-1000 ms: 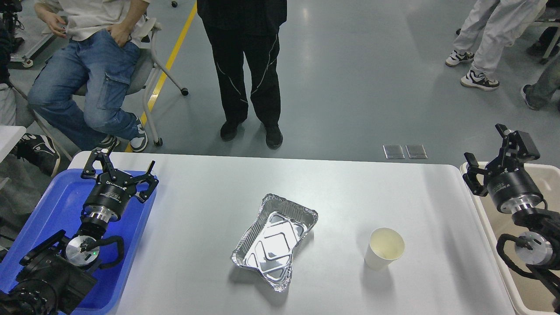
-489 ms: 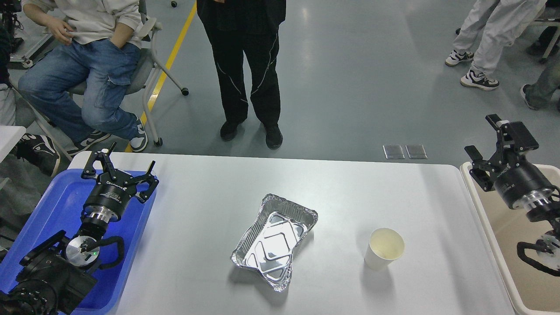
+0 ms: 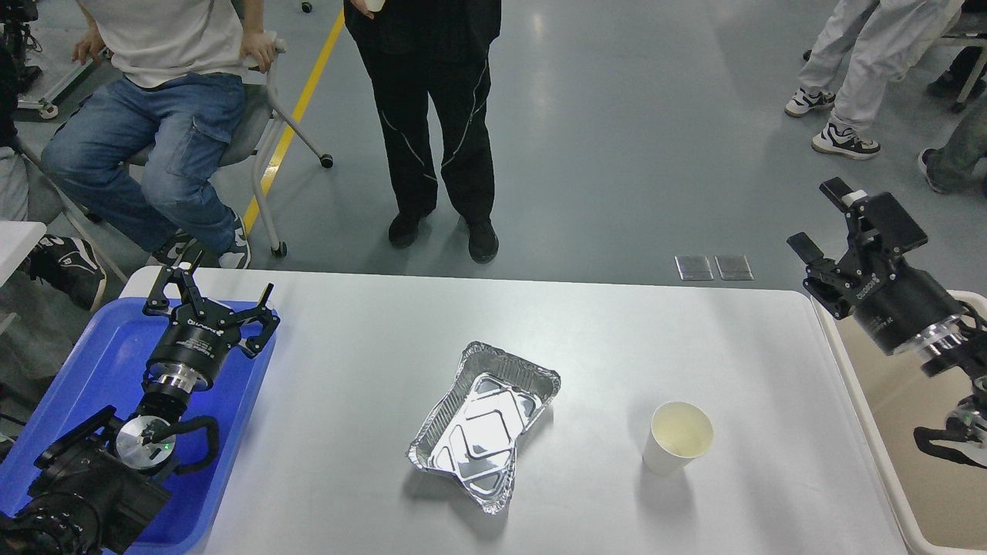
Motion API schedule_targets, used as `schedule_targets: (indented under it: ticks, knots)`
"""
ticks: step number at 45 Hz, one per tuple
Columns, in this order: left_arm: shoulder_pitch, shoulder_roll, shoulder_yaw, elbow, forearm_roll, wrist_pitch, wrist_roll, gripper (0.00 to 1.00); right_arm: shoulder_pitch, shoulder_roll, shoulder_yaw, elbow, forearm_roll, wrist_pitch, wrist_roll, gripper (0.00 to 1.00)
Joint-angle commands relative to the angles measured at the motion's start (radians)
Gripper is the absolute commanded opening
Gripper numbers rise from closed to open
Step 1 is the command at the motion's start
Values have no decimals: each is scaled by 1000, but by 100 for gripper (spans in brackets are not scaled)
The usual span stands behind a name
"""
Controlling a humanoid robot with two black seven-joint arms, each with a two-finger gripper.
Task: Tidy desktop
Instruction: 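Raise the right gripper and swing it toward the white paper cup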
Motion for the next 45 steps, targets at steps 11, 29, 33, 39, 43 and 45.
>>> schedule_targets:
  ticks: [11, 29, 33, 39, 43, 45]
  knots:
    - [-1, 0, 0, 0, 1, 0, 0, 100, 21, -56, -26, 107, -224, 1, -26, 100]
    - [-1, 0, 0, 0, 1, 0, 0, 100, 72, -110, -68, 291, -570, 6, -319, 100]
    - [-1, -2, 0, 0, 1, 0, 0, 100, 103, -121, -145, 298, -673, 6, -316, 100]
    - [-1, 0, 0, 0, 1, 0, 0, 100, 153, -133, -228, 304, -800, -14, -290, 100]
    - [-1, 0, 0, 0, 1, 0, 0, 100, 169, -136, -237, 310, -854, -34, -277, 100]
    - [-1, 0, 0, 0, 1, 0, 0, 100, 184, -142, -252, 313, -873, -37, -272, 100]
